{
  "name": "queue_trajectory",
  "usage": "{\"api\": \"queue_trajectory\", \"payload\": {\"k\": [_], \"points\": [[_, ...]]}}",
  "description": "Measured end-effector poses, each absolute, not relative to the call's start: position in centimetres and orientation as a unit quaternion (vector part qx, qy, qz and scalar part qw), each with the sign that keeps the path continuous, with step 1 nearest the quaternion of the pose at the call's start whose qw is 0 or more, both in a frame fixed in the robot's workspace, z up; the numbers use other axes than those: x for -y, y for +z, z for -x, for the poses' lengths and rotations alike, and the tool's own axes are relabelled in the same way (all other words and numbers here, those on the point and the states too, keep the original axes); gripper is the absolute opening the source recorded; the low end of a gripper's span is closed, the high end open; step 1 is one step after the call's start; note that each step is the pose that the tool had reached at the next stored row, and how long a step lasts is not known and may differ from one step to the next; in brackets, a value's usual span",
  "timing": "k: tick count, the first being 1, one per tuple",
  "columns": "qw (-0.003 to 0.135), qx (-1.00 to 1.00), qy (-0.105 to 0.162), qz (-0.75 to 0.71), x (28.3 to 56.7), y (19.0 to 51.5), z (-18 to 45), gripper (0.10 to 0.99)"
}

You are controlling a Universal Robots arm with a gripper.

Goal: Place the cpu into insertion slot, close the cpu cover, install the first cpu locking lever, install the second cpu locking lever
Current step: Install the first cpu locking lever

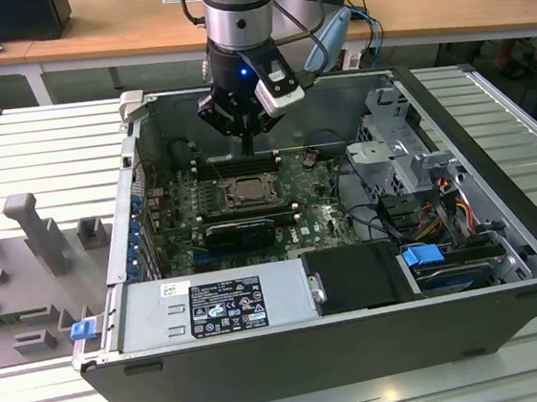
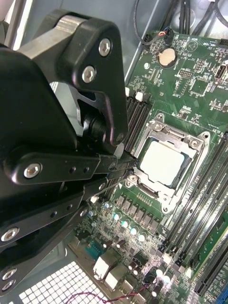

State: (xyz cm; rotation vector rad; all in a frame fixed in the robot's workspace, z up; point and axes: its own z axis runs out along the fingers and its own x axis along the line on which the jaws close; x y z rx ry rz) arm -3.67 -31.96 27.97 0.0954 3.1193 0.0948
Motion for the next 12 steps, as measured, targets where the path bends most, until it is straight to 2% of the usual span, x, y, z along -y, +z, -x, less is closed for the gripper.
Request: {"api": "queue_trajectory", "payload": {"k": [12], "points": [[0.010, -0.999, 0.030, -0.031, 31.96, 27.97, 4.04, 0.106]]}}
